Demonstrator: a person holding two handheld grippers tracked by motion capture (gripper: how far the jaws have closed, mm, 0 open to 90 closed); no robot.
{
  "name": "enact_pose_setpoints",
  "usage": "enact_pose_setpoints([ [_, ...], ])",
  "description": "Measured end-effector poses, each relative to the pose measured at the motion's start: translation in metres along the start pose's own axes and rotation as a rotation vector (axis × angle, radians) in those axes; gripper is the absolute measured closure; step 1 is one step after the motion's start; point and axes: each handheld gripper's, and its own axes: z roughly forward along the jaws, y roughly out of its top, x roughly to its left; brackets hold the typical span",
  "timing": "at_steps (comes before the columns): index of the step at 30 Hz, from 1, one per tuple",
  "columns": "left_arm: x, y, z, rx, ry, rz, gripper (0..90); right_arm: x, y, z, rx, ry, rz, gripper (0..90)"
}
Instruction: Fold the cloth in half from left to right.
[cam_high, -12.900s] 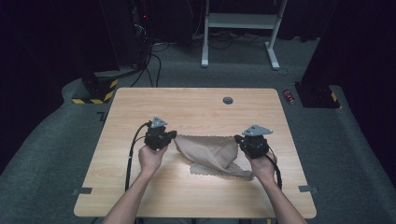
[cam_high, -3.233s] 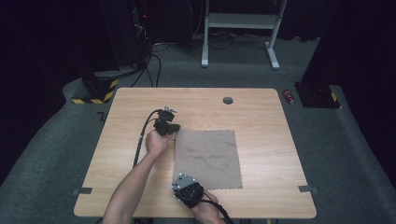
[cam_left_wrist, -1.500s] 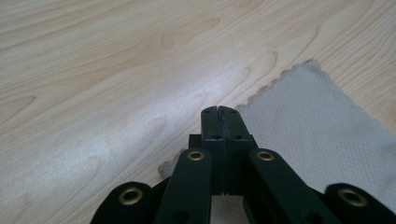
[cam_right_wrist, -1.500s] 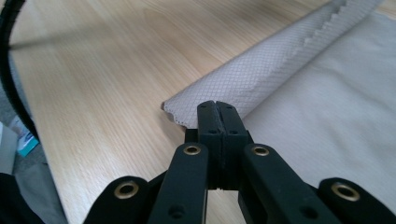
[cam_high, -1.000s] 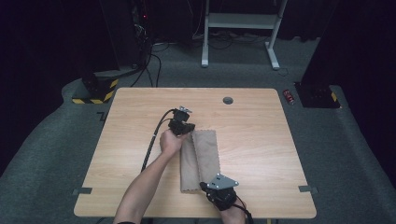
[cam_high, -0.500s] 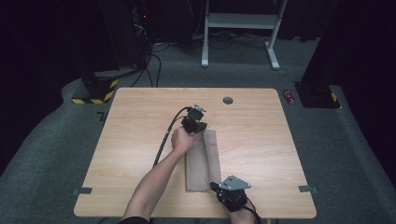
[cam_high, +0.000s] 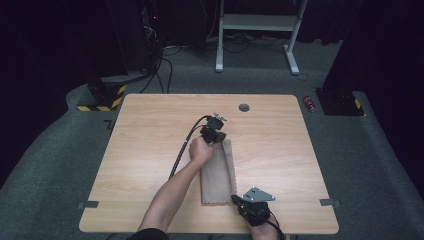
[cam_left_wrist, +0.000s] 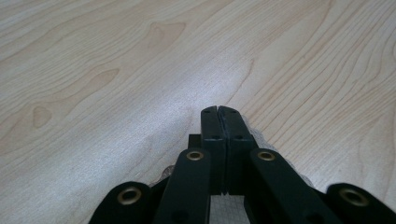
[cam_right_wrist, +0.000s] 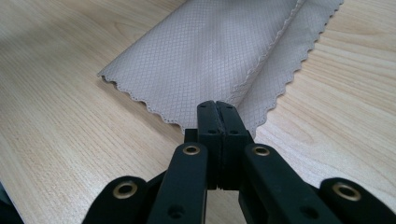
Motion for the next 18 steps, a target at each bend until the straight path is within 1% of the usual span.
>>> enact_pose_setpoints([
  [4,0.0,0.0,0.004,0.004,0.006,0.004,88.6,-0.002,-0.001,0.001,0.008,-0.001,0.004,89.0],
  [5,0.0,0.0,0.005,-0.002,0.01,0.0,88.0,-0.002,-0.001,0.001,0.009,0.0,0.011,88.9],
  [6,0.0,0.001,0.005,-0.007,0.013,-0.003,85.7,-0.003,-0.001,0.0,0.01,-0.001,0.016,88.5],
  [7,0.001,0.001,0.005,-0.011,0.01,-0.016,82.7,-0.004,-0.001,0.0,0.009,-0.002,0.017,87.1],
  [8,0.002,0.001,0.005,-0.013,0.004,-0.031,78.3,-0.005,-0.002,0.0,0.006,-0.008,0.024,83.4],
  [9,0.002,0.001,0.003,-0.014,0.01,-0.036,74.3,-0.007,-0.002,-0.001,0.003,-0.011,0.03,81.4],
  [11,0.002,0.0,-0.002,-0.022,0.033,-0.037,67.4,-0.01,-0.002,-0.004,-0.006,-0.022,0.042,79.4],
  [14,0.007,-0.005,-0.016,-0.055,0.065,-0.049,60.3,-0.014,0.001,-0.008,-0.027,-0.03,0.053,77.4],
  [15,0.01,-0.009,-0.021,-0.06,0.075,-0.056,58.7,-0.014,0.002,-0.008,-0.032,-0.028,0.048,76.9],
  [17,0.014,-0.015,-0.028,-0.062,0.082,-0.067,55.7,-0.013,0.006,-0.006,-0.035,-0.023,0.037,75.2],
  [18,0.015,-0.018,-0.031,-0.066,0.079,-0.081,54.9,-0.012,0.007,-0.005,-0.032,-0.019,0.027,74.8],
])
